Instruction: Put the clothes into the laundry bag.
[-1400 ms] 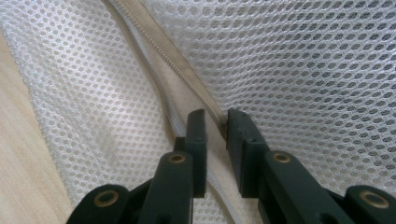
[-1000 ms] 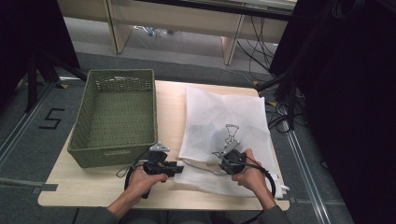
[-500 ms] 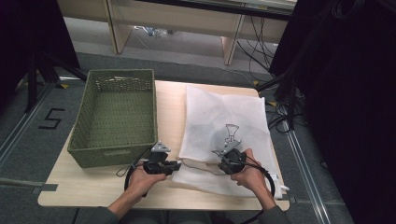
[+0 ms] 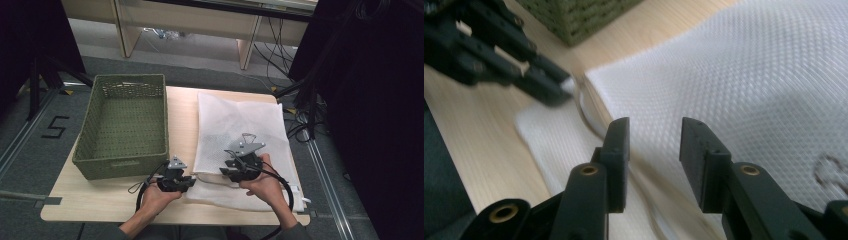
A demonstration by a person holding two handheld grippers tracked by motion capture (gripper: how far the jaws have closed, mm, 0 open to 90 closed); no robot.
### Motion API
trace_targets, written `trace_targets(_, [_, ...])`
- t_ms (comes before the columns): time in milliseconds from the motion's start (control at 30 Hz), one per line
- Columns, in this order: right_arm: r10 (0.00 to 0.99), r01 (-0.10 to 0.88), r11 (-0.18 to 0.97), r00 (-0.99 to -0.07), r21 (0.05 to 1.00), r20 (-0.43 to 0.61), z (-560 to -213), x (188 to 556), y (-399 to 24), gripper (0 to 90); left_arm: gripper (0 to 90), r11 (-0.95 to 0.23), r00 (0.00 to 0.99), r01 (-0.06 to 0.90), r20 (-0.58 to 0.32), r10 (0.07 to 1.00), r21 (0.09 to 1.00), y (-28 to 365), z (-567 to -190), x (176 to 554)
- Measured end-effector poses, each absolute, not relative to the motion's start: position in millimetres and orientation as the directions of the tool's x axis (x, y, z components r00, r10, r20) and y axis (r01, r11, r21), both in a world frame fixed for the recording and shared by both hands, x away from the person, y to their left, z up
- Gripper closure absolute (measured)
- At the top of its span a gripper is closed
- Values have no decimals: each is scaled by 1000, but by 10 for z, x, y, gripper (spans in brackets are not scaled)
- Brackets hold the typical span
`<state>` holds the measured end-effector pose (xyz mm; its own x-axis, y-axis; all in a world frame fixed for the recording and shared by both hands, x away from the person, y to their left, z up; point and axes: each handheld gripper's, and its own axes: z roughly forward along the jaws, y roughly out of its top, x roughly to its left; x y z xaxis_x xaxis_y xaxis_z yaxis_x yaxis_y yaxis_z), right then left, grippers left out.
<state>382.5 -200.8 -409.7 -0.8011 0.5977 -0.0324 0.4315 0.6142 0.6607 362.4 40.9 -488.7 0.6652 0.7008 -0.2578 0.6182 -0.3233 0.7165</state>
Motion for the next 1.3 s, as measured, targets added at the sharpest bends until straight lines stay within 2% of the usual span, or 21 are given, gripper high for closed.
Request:
trace_targets(67, [595, 433, 612, -803, 662, -24, -4136, 3863, -1920, 666, 715, -313, 655, 639, -284, 700, 702, 417, -4895, 3613])
trace_targets(167, [583, 429, 625, -812, 652, -25, -4188, 3894, -1821, 665, 687, -314, 649, 659, -305, 698, 684, 444, -4925, 3581])
trace_targets(233, [581, 433, 629, -814, 646, -21, -4222, 3906, -1788, 664, 632, -300, 630, 693, -350, 693, 655, 451, -4959, 3564])
trace_targets(333, [577, 433, 630, -816, 645, -16, -4248, 3914, -1752, 663, 649, -323, 641, 689, -339, 688, 649, 427, -4987, 3536])
trace_targets(467, [568, 421, 634, -822, 649, -22, -4255, 3918, -1672, 665, 753, -315, 639, 677, -319, 700, 665, 407, -4981, 3545])
trace_targets(600, [554, 416, 632, -832, 654, -7, -4291, 3939, -1522, 669, 790, -321, 642, 668, -302, 705, 672, 395, -4982, 3524])
trace_targets(867, [525, 396, 659, -851, 640, -13, -4406, 3994, -1237, 660, 806, -301, 633, 669, -309, 710, 679, 397, -4974, 3515])
trace_targets(1033, [526, 418, 656, -850, 628, 16, -4483, 3999, -1164, 657, 806, -287, 628, 671, -318, 710, 684, 396, -4962, 3498])
trace_targets(1300, [512, 394, 682, -859, 617, -17, -4595, 4057, -1097, 657, 800, -287, 633, 668, -322, 703, 687, 390, -4954, 3489])
